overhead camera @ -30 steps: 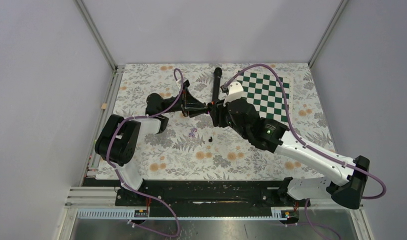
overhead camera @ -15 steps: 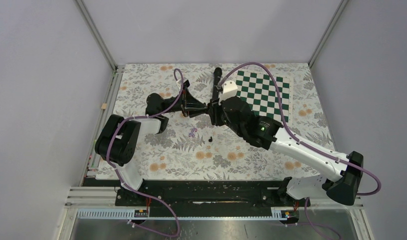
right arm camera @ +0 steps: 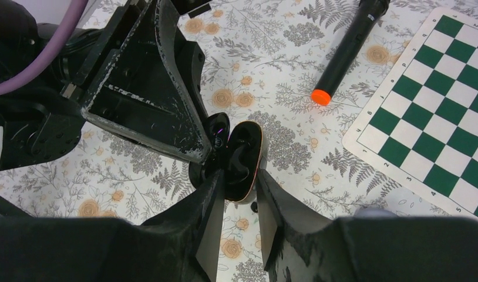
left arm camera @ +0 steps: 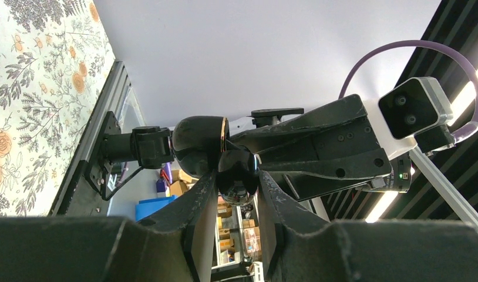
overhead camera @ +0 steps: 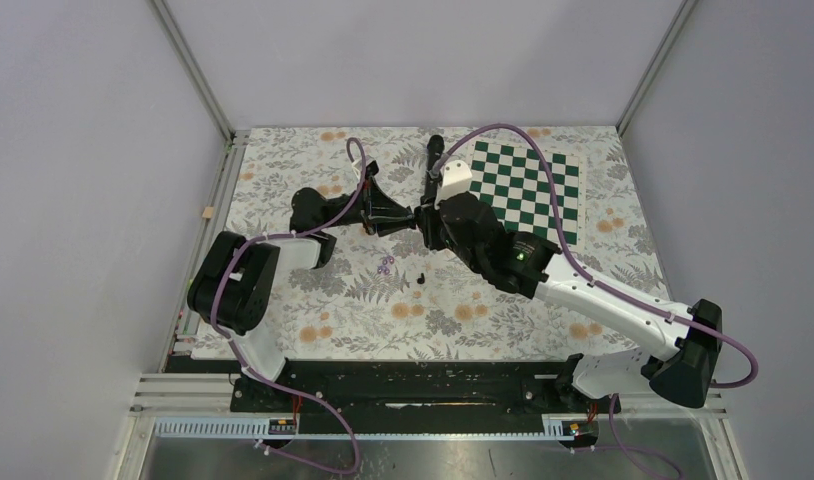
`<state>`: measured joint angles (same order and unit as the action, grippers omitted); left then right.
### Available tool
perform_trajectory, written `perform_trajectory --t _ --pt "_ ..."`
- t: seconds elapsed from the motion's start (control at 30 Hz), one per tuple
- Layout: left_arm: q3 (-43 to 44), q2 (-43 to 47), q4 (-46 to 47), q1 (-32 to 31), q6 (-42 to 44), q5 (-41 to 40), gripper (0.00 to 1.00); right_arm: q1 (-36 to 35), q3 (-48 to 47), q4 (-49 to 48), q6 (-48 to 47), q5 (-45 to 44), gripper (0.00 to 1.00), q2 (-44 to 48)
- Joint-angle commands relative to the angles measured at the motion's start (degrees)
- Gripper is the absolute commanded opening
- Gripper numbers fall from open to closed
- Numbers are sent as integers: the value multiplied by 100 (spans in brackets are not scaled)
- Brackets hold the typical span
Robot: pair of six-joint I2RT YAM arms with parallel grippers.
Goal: Insert the wireless bluetooth earbuds into the charging case
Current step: Pick up the right earbud from the right side groove of the charging case.
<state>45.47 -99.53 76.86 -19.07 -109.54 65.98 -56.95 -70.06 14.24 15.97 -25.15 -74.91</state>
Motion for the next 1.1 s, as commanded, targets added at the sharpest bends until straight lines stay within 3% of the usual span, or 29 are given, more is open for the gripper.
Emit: perform_trajectory --t 0.0,0.63,1.07 --pt "-27 292 400 0 36 -30 0 -45 -156 -328 -133 -351 33 -1" --pt "-82 365 418 41 20 -22 0 -43 -86 -327 -37 -143 38 -136" --pt "-196 196 461 35 46 35 0 -49 -81 -444 -295 -228 25 252"
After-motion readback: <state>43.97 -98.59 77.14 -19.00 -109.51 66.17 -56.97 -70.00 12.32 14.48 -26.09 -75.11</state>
